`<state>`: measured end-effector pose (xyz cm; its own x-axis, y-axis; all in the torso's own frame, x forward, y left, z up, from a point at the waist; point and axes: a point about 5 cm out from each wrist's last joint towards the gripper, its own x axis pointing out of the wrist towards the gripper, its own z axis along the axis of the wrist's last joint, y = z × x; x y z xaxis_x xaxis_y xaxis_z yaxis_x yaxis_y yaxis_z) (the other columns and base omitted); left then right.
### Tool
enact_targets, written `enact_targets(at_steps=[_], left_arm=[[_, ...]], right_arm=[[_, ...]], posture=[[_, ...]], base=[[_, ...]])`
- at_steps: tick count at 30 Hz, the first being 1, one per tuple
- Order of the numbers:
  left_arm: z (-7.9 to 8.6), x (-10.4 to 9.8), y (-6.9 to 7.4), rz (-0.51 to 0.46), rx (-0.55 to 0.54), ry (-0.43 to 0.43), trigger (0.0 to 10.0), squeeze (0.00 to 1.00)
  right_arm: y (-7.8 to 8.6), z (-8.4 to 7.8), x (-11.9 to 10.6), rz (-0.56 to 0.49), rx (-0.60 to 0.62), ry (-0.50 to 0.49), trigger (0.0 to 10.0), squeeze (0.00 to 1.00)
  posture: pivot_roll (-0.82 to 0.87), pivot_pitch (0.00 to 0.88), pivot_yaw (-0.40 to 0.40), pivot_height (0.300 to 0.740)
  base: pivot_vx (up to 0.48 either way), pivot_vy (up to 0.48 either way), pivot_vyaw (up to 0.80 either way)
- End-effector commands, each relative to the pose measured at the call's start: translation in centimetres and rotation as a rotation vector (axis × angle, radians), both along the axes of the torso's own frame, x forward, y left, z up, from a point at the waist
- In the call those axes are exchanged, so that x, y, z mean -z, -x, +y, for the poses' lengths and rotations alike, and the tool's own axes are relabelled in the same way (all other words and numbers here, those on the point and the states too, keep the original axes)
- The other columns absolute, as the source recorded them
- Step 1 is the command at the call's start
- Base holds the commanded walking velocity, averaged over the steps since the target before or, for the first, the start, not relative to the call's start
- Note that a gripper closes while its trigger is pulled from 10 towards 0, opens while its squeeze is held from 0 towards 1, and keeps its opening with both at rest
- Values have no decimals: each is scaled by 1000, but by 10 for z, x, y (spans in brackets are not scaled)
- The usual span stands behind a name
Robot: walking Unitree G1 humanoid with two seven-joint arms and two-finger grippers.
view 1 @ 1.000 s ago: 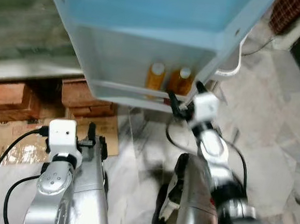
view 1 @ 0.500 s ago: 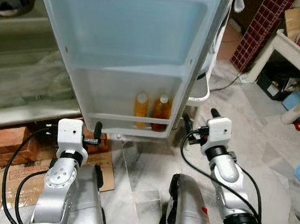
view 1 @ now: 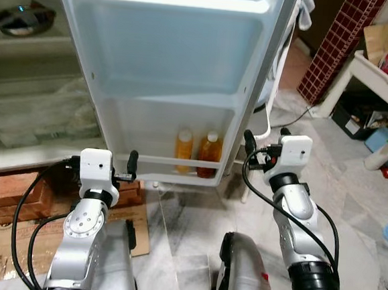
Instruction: Restocking fridge
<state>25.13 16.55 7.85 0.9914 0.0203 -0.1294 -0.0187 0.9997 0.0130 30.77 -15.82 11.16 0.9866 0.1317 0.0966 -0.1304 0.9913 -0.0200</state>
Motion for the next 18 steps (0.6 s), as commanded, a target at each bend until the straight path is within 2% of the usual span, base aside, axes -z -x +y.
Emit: enact_targets(at_steps=[1,3,5,13,18], left_arm=[[-2,1,0,4,10,4,10000,0],[-4,3,1,25,4,45,10000,0],[-3,3,1,23,4,42,10000,0],[3,-7,-11,-18,-26,-17,10000,0],[4,-9,-11,-10,-40,-36,10000,0]], right_arm=[[-1,0,-8,-23,-5,-5,10000,0],[-1,-1,-8,-15,-1,-18,10000,0],[-1,-1,-8,-11,0,-20,10000,0],[-9,0,-14,-7,-4,-40,10000,0],[-10,-3,-18,-12,3,-44,10000,0]], posture=[[-4,0,-3,628],[-2,0,-6,638],[0,0,-9,643],[24,0,-9,691],[38,0,-4,721]], base=[[0,0,0],[0,0,0],[0,0,0],[0,0,0],[0,0,0]])
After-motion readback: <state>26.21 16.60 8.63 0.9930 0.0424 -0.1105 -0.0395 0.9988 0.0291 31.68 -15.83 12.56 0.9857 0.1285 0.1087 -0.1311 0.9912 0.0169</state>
